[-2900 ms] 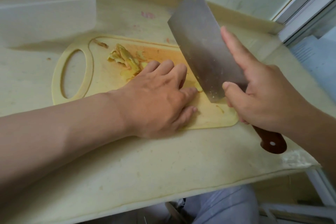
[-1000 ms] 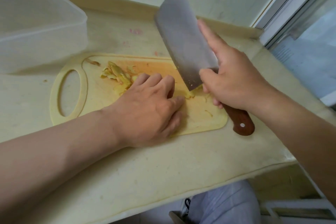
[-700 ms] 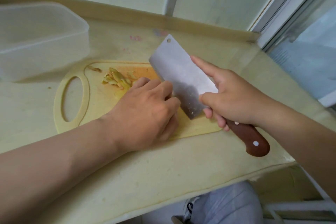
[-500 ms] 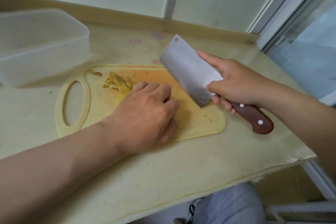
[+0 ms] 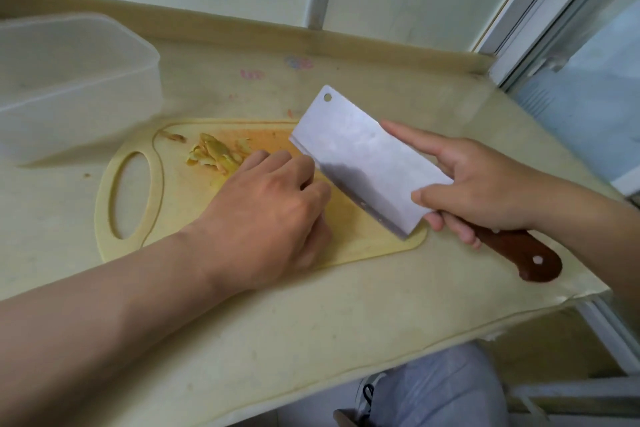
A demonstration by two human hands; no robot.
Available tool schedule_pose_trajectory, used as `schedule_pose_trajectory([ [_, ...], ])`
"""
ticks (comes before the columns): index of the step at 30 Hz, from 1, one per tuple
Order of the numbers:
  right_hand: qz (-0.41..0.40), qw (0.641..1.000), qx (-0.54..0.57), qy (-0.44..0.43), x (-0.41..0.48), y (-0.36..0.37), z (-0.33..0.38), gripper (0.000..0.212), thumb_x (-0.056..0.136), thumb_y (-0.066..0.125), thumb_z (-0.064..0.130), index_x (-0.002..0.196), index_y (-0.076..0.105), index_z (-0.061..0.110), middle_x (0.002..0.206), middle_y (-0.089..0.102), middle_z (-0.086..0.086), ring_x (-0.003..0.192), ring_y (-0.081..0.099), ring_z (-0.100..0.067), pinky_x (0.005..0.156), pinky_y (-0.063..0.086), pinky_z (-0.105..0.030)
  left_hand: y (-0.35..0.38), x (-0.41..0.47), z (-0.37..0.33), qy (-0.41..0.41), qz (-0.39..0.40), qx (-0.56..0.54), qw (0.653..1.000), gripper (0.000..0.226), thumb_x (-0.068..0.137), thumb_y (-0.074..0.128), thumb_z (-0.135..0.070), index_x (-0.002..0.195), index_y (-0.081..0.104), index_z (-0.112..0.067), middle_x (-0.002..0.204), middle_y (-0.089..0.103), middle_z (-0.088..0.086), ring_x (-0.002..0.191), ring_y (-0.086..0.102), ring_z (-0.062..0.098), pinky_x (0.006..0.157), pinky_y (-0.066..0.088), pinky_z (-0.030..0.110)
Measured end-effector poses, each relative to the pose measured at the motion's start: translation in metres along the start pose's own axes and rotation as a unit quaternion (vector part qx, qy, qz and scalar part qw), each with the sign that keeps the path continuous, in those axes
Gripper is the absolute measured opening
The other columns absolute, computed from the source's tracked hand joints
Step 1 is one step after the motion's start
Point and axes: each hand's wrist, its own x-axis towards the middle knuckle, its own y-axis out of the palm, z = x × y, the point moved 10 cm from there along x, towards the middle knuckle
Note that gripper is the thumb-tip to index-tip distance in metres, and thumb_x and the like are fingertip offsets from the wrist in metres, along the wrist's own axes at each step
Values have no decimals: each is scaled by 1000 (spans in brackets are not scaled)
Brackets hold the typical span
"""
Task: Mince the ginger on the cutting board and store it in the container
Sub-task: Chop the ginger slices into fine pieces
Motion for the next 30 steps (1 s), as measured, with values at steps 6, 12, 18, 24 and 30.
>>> schedule_pose_trajectory([
  [6, -25, 999, -31, -12, 37, -24, 2, 92, 99, 51, 0, 148, 22, 72, 61, 64, -8, 41, 51, -23, 48, 50, -36, 0, 0, 2, -4, 6, -3, 1000, 22, 86, 50, -26, 70, 51, -11, 72, 47, 8, 63, 40, 28, 61, 37, 41],
  [12, -30, 998, 10, -45, 50, -24, 14, 89, 98, 54, 0, 151, 27, 67, 57, 64, -10, 42, 53, -24, 40, 46, -29, -2, 0, 4, -13, 2, -7, 1000, 23, 87, 51, -26, 69, 49, -11, 72, 46, 7, 62, 35, 26, 61, 36, 40],
  [18, -12, 977, 188, -98, 72, -3, 30, 84, 97, 52, -8, 141, 35, 62, 60, 60, -17, 34, 46, -20, 37, 42, -26, -4, -1, 3, -18, -4, 4, 1000, 22, 86, 53, -23, 69, 50, -10, 70, 45, 7, 61, 36, 27, 60, 37, 41],
  [24, -11, 968, 228, -106, 84, -3, 26, 85, 98, 52, -9, 152, 34, 55, 58, 59, -14, 34, 44, -21, 35, 42, -26, -5, 1, 2, -25, -4, 5, 1000, 22, 88, 52, -21, 69, 50, -10, 71, 45, 9, 62, 37, 28, 60, 38, 43],
  [30, 14, 970, 212, -119, 84, 11, 30, 89, 98, 52, -9, 132, 36, 71, 53, 60, -9, 38, 47, -26, 36, 44, -29, -3, 3, 9, -62, 22, 18, 998, 21, 87, 51, -24, 73, 56, -9, 75, 49, 8, 64, 41, 29, 62, 39, 45],
])
